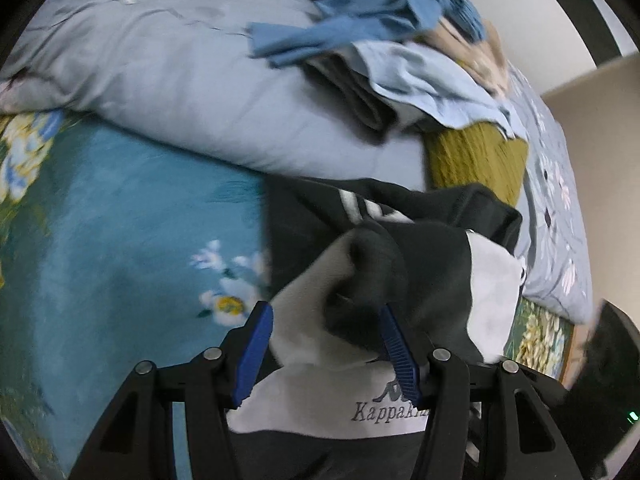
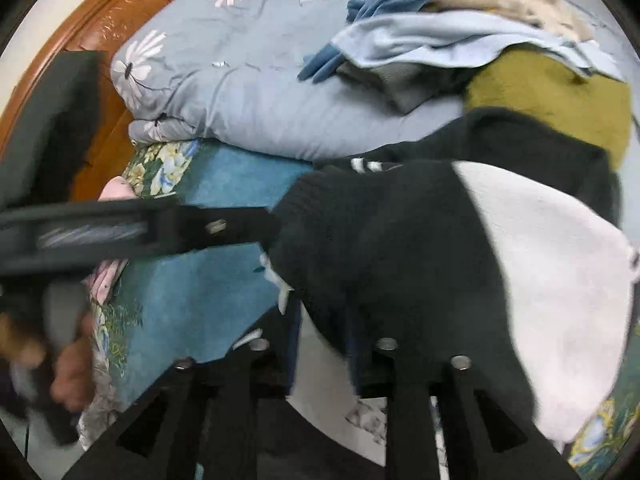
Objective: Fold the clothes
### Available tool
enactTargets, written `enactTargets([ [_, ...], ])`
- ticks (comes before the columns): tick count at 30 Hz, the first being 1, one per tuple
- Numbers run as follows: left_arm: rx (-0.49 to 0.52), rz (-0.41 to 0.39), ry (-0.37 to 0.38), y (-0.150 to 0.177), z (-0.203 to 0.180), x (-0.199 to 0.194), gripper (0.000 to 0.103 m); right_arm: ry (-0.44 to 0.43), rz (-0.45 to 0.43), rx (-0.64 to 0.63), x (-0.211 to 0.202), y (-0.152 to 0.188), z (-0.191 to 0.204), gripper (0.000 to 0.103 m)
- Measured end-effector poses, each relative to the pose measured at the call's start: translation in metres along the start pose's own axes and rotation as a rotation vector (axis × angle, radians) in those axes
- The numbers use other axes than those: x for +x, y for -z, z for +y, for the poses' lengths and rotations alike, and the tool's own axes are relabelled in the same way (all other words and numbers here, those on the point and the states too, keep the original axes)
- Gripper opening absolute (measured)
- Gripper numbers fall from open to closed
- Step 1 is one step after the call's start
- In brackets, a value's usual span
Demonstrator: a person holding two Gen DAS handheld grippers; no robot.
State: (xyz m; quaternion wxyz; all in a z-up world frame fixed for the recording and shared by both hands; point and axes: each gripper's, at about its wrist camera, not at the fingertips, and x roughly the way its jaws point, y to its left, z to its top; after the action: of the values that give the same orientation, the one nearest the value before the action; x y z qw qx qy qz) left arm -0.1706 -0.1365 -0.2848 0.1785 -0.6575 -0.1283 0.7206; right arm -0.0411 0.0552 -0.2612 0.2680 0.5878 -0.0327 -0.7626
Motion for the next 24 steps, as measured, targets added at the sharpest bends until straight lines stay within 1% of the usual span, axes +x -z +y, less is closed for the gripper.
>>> enactTargets([
  [2, 0.027, 0.022, -0.013, -0.001, -0.005, 0.014, 0.06, 0.029, -0.03, 0.049, -0.021, 0.013, -0.022, 0.032],
  [4, 0.042, 0.043, -0.017, -0.003, -0.006, 0.027, 0.06, 0.109, -0.053, 0.141, -0.042, 0.03, -0.059, 0.032],
  [5, 0.046, 0.044, -0.007, -0.004, -0.006, 0.031, 0.06, 0.141, -0.061, 0.186, -0.05, 0.037, -0.075, 0.032],
  [7, 0.054, 0.049, 0.007, -0.005, -0.005, 0.041, 0.058, 0.216, -0.072, 0.334, -0.066, 0.054, -0.122, 0.033],
  [8, 0.055, 0.056, 0.005, -0.006, -0.004, 0.046, 0.057, 0.239, -0.078, 0.393, -0.072, 0.061, -0.139, 0.033],
  [9, 0.056, 0.065, -0.001, -0.006, -0.003, 0.051, 0.051, 0.259, -0.092, 0.467, -0.08, 0.069, -0.159, 0.033],
  [10, 0.056, 0.069, -0.005, -0.006, -0.002, 0.054, 0.048, 0.268, -0.103, 0.513, -0.086, 0.074, -0.172, 0.033],
  [12, 0.058, 0.059, -0.006, -0.006, -0.001, 0.054, 0.029, 0.29, -0.126, 0.584, -0.096, 0.082, -0.19, 0.033],
  [13, 0.059, 0.056, 0.01, -0.004, -0.001, 0.052, 0.026, 0.293, -0.136, 0.612, -0.099, 0.086, -0.196, 0.033],
  [14, 0.061, 0.054, 0.032, -0.003, -0.002, 0.05, 0.011, 0.292, -0.142, 0.628, -0.1, 0.088, -0.198, 0.033],
  [15, 0.062, 0.052, 0.054, -0.002, -0.003, 0.047, 0.0, 0.291, -0.147, 0.642, -0.1, 0.09, -0.2, 0.033],
  [17, 0.092, 0.043, 0.089, 0.006, -0.01, 0.039, 0.0, 0.286, -0.144, 0.652, -0.098, 0.093, -0.202, 0.033],
  [19, 0.135, 0.016, 0.13, 0.016, -0.023, 0.024, 0.0, 0.266, -0.134, 0.658, -0.093, 0.094, -0.199, 0.033],
  [20, 0.138, 0.001, 0.162, 0.021, -0.027, 0.014, 0.0, 0.258, -0.131, 0.663, -0.091, 0.096, -0.198, 0.033],
  [21, 0.137, -0.019, 0.178, 0.026, -0.03, 0.004, 0.0, 0.248, -0.132, 0.667, -0.091, 0.1, -0.197, 0.033],
  [22, 0.14, -0.037, 0.168, 0.03, -0.031, -0.004, 0.0, 0.24, -0.132, 0.669, -0.09, 0.102, -0.196, 0.033],
  [23, 0.147, -0.051, 0.139, 0.032, -0.029, -0.009, 0.0, 0.236, -0.131, 0.67, -0.09, 0.104, -0.194, 0.033],
  [24, 0.163, -0.061, 0.089, 0.034, -0.027, -0.012, 0.0, 0.231, -0.13, 0.671, -0.089, 0.106, -0.193, 0.033],
])
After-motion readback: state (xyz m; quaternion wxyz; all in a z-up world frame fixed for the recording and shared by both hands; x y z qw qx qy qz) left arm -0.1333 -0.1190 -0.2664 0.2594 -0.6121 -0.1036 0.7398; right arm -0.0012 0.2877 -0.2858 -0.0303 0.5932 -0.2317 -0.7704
